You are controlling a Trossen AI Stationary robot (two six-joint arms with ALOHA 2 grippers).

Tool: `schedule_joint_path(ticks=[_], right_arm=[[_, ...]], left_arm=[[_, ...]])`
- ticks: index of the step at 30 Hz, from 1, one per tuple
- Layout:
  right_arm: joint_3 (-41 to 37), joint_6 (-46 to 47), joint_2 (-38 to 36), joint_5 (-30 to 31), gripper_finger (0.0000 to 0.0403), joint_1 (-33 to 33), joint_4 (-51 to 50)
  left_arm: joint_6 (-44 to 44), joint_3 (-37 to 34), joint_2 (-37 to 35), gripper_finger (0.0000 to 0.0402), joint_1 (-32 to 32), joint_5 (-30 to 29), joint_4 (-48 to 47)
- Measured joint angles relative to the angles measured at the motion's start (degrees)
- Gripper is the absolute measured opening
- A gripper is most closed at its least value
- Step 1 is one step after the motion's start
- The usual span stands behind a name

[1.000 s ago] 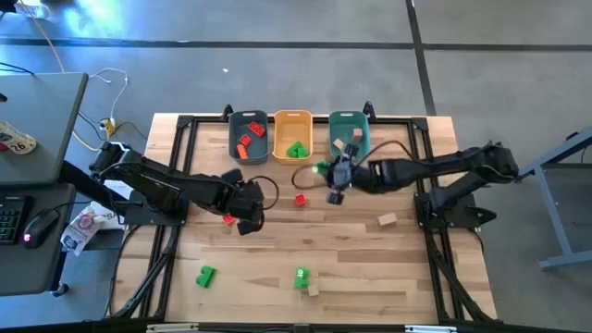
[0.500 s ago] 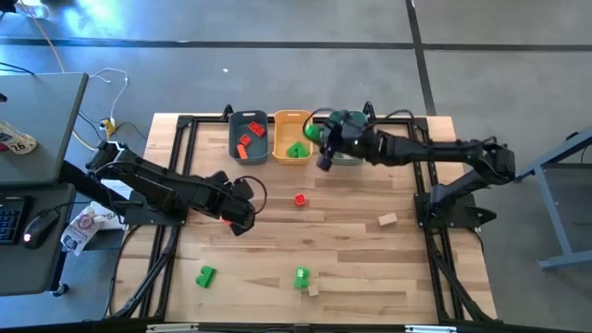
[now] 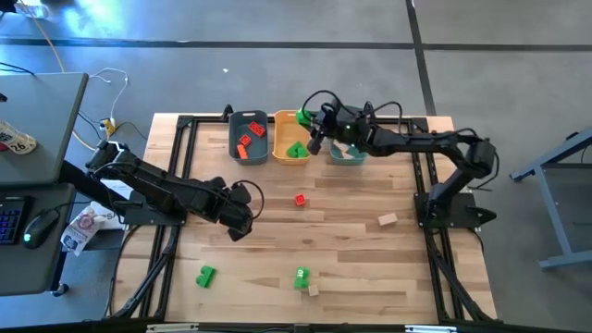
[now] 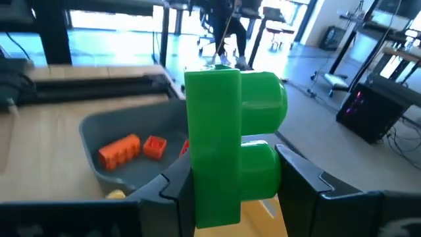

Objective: Sort & place blocks by color
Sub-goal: Put the green game piece into the yellow bin

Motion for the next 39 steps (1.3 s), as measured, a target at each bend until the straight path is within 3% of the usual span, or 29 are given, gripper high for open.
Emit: schedule_joint_path(ticks=[16,39], right_arm=[[0.0,1.7,10.5,-2.1,0.0134,-0.4,0.3],[0.0,8.2,11.6,-4.6,0.0133,-0.4,1.0]], left_arm=[[-10.1,-2.8,0.0,0.0202,-2.1,4.7,0.3],[-17.9,-14.3,0.0,0.0202,-2.8,8.7,5.2]])
